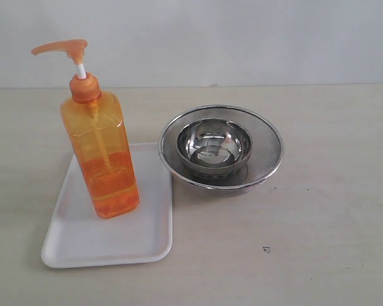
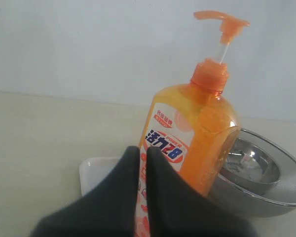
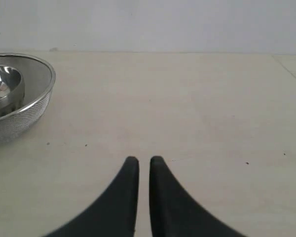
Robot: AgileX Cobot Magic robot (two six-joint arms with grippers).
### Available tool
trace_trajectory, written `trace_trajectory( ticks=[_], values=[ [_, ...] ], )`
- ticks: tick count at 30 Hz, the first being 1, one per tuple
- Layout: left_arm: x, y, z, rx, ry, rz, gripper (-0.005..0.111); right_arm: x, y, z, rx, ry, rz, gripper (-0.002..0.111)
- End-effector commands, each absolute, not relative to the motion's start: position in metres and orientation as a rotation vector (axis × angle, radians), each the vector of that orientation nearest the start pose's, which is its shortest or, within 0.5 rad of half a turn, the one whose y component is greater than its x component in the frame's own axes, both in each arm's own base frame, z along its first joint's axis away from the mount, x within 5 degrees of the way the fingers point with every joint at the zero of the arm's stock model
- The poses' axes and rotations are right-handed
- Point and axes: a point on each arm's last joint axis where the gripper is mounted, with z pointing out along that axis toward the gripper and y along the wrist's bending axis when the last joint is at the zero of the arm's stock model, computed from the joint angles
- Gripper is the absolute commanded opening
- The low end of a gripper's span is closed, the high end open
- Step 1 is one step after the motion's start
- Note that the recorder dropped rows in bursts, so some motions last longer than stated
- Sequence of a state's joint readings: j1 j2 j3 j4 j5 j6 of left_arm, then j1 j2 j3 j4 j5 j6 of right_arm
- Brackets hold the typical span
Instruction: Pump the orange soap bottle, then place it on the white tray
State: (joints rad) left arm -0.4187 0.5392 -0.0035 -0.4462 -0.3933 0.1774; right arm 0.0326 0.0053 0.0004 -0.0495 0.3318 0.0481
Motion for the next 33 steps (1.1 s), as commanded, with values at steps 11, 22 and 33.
trace_trajectory(
  ticks=[11,22,33],
  values=[
    [0.099,-0.027,0.204,0.024,1.669,-0.359,0.005,0.054,0.0,0.183,-0.022,1.814,-0.002,0.005],
    [0.098,-0.031,0.208,0.069,1.621,-0.387,0.005,0.054,0.0,0.183,-0.022,1.814,-0.002,0.005],
    [0.118,-0.053,0.257,0.233,1.517,-0.436,0.074,0.054,0.0,0.183,-0.022,1.814,-0.002,0.005]
  ],
)
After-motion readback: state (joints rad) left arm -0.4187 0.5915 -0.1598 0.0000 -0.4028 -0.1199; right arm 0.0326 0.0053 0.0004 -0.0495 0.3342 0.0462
